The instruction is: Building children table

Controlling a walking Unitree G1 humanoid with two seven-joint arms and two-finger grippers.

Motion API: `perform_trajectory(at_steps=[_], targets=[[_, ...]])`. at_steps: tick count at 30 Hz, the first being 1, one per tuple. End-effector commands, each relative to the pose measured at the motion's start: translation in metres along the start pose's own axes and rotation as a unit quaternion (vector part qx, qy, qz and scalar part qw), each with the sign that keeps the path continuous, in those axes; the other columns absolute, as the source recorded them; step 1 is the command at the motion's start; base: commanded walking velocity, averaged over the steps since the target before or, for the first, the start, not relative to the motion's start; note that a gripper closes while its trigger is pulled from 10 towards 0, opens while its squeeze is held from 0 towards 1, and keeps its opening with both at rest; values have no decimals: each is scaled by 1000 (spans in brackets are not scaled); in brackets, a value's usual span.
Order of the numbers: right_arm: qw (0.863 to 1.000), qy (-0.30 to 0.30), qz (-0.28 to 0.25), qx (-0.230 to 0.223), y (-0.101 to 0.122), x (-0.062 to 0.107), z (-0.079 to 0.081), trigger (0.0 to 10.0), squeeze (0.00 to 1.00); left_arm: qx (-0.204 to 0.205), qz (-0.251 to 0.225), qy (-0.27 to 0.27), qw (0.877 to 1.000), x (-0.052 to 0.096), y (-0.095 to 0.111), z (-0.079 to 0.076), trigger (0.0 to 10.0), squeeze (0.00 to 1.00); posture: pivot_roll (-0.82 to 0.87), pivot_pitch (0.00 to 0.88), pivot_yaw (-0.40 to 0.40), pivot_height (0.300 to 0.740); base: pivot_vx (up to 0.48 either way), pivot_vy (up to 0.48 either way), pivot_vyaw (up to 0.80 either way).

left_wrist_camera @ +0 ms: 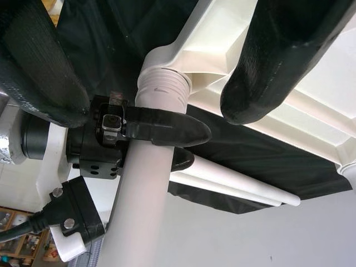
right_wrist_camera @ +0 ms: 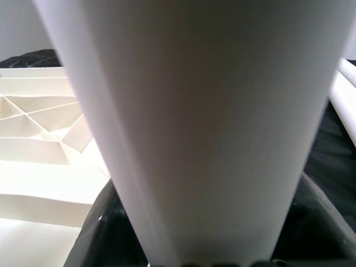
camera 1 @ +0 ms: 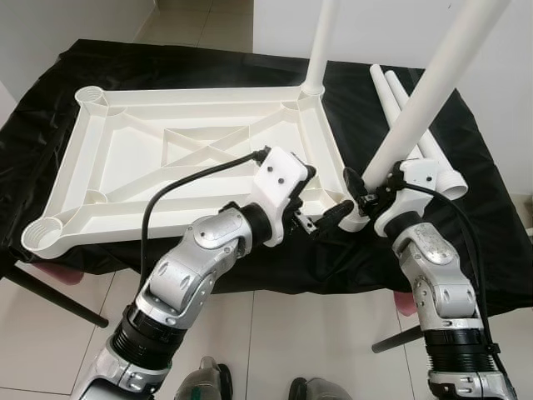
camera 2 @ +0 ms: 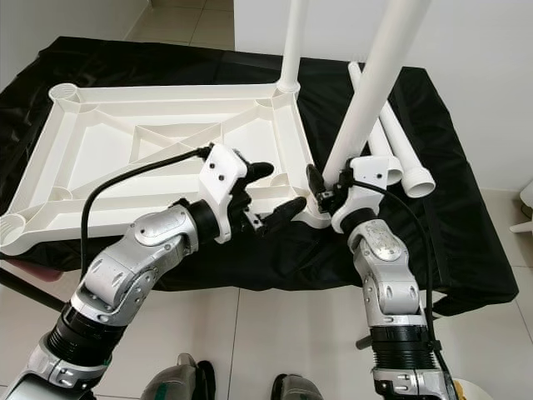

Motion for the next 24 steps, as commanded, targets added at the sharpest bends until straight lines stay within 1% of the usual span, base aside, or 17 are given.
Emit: perform_trajectory(at_steps=[1,7,8,9,15,16,19,20,22,24], targets=[[999,-15,35,-9,-14,2,-8,10000,0,-4,-10,-16,1000,-2,4,-2,10000,0,12,133,-1,740,0,0,0],[998,-26,45,-20,-16,1,-12,10000,0,-4,-11,-17,1000,-2,5,-3,10000,0,12,132,0,740,0,0,0],[997,-40,54,-30,-19,0,-17,10000,0,-6,-11,-17,1000,-2,6,-2,10000,0,13,132,0,740,0,0,0],[997,-44,57,-34,-20,-1,-18,10000,0,-7,-11,-16,1000,-2,6,-1,10000,0,15,132,3,740,0,0,0],[995,-59,64,-55,-24,-5,-22,10000,0,-7,-12,-16,1000,-1,7,-1,10000,0,20,132,5,740,0,0,0],[994,-64,66,-66,-25,-6,-23,10000,0,-7,-13,-16,1000,-1,8,-2,10000,0,21,131,5,740,0,0,0],[993,-67,67,-69,-26,-6,-23,10000,0,-7,-13,-17,1000,-1,8,-2,10000,0,22,130,5,740,0,0,0],[989,-83,67,-98,-29,-6,-27,10000,0,-8,-13,-16,1000,-1,9,-2,10000,0,27,131,3,740,0,0,0],[988,-88,67,-104,-29,-6,-28,10000,0,-8,-13,-16,1000,-1,9,-2,10000,0,28,130,3,740,0,0,0],[985,-105,68,-119,-32,-4,-33,10000,0,-7,-13,-15,1000,0,9,-2,10000,0,28,129,4,740,0,0,0]])
Point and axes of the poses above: a point about 5 cm out from each wrist's last joint towards the gripper, its own x axis pointing back from the gripper into the wrist, its own y axis along the axis of the wrist's last joint, z = x × y, the point moved 3 cm from there along -x, pointing out of the wrist towards the gripper, and after that the axes turned 11 degrees about -x, right-handed, at the moved point
